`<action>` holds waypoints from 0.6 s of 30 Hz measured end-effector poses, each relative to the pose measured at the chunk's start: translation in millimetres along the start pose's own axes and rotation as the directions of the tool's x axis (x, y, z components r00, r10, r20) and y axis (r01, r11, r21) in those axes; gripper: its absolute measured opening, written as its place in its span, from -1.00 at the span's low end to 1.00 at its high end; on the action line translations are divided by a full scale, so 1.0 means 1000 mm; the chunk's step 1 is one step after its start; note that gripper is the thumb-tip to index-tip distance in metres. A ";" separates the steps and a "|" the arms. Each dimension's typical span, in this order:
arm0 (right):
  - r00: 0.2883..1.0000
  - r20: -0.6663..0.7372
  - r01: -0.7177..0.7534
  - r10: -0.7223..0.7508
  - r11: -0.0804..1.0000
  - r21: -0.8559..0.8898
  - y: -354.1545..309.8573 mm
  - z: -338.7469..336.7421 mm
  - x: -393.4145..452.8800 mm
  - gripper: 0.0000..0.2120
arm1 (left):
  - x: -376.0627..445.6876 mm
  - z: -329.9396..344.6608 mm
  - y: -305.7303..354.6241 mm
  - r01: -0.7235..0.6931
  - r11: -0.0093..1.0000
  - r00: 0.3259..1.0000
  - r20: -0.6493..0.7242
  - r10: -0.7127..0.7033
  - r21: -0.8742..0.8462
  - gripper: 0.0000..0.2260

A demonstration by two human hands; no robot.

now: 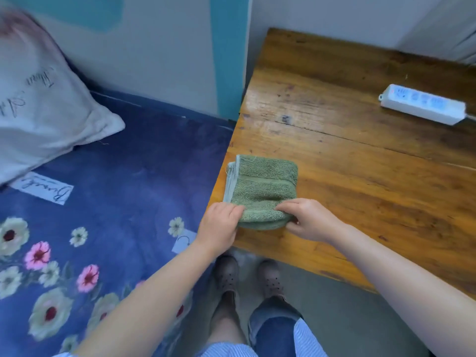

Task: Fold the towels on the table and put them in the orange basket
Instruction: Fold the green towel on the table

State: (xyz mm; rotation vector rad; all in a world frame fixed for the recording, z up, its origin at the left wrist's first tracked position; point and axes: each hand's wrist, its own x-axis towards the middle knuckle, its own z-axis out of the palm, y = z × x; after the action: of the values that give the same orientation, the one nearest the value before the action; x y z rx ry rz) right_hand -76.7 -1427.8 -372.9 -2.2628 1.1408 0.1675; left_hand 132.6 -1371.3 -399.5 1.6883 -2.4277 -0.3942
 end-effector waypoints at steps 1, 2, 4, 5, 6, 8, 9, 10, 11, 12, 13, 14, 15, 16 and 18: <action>1.000 0.011 -0.012 0.012 1.000 0.027 0.001 -0.004 -0.001 -0.59 | -0.003 -0.004 0.001 0.000 1.000 1.000 0.001 0.000 -0.002 -0.58; 1.000 0.023 -0.016 0.015 0.999 0.052 0.001 -0.009 0.000 -0.59 | -0.007 -0.011 0.005 0.022 1.000 0.999 0.031 -0.023 0.005 -0.59; 0.999 0.047 0.015 -0.018 0.998 0.068 -0.006 -0.016 0.003 -0.61 | -0.019 -0.023 0.010 0.133 0.991 0.988 0.087 -0.131 -0.016 -0.60; 0.998 0.048 0.046 -0.049 0.998 0.047 -0.012 -0.020 0.004 -0.61 | -0.024 -0.027 0.010 0.212 0.976 0.973 0.105 -0.206 -0.049 -0.60; 0.994 0.040 0.099 -0.100 0.995 0.025 -0.018 -0.023 0.007 -0.58 | -0.031 -0.031 0.009 0.299 0.953 0.950 0.113 -0.291 -0.058 -0.59; 0.970 0.060 0.238 -0.236 0.971 -0.032 -0.037 -0.026 0.012 -0.46 | -0.048 -0.046 0.010 0.465 0.880 0.883 0.131 -0.451 -0.101 -0.57; 0.955 0.074 0.293 -0.288 0.953 -0.073 -0.046 -0.027 0.015 -0.41 | -0.057 -0.055 0.009 0.505 0.854 0.863 0.099 -0.496 -0.128 -0.57; 0.939 0.064 0.344 -0.339 0.932 -0.117 -0.060 -0.028 0.019 -0.40 | -0.071 -0.066 0.009 0.547 0.826 0.837 0.078 -0.541 -0.140 -0.58; 0.925 0.042 0.379 -0.377 0.912 -0.154 -0.074 -0.028 0.022 -0.44 | -0.085 -0.075 0.009 0.570 0.808 0.820 0.051 -0.570 -0.147 -0.59; 0.899 0.017 0.434 -0.438 0.885 -0.169 -0.095 -0.024 0.025 -0.52 | -0.108 -0.086 0.009 0.606 0.783 0.793 0.026 -0.609 -0.143 -0.60; 0.871 0.004 0.484 -0.490 0.858 -0.173 -0.117 -0.020 0.027 -0.61 | -0.132 -0.094 0.008 0.635 0.761 0.768 0.001 -0.641 -0.135 -0.61; 0.849 0.002 0.521 -0.529 0.835 -0.177 -0.136 -0.016 0.029 -0.68 | -0.152 -0.101 0.008 0.666 0.738 0.742 -0.008 -0.671 -0.112 -0.62; 0.825 0.018 0.558 -0.565 0.808 -0.188 -0.157 -0.011 0.029 -0.71 | -0.174 -0.108 0.007 0.696 0.712 0.714 -0.019 -0.700 -0.088 -0.62; 0.795 0.037 0.600 -0.605 0.777 -0.193 -0.178 -0.004 0.028 -0.72 | -0.197 -0.113 0.008 0.729 0.681 0.680 -0.037 -0.732 -0.065 -0.62; 0.733 0.048 0.674 -0.678 0.716 -0.179 -0.222 0.013 0.023 -0.72 | -0.247 -0.122 0.013 0.801 0.598 0.595 -0.070 -0.801 -0.022 -0.60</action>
State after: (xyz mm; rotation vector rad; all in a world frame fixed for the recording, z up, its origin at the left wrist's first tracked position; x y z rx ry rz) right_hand 110.2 -1335.3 -291.4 -2.6990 0.2331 -0.0526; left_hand 241.0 -1151.3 -274.6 2.6786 -1.4405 -0.3916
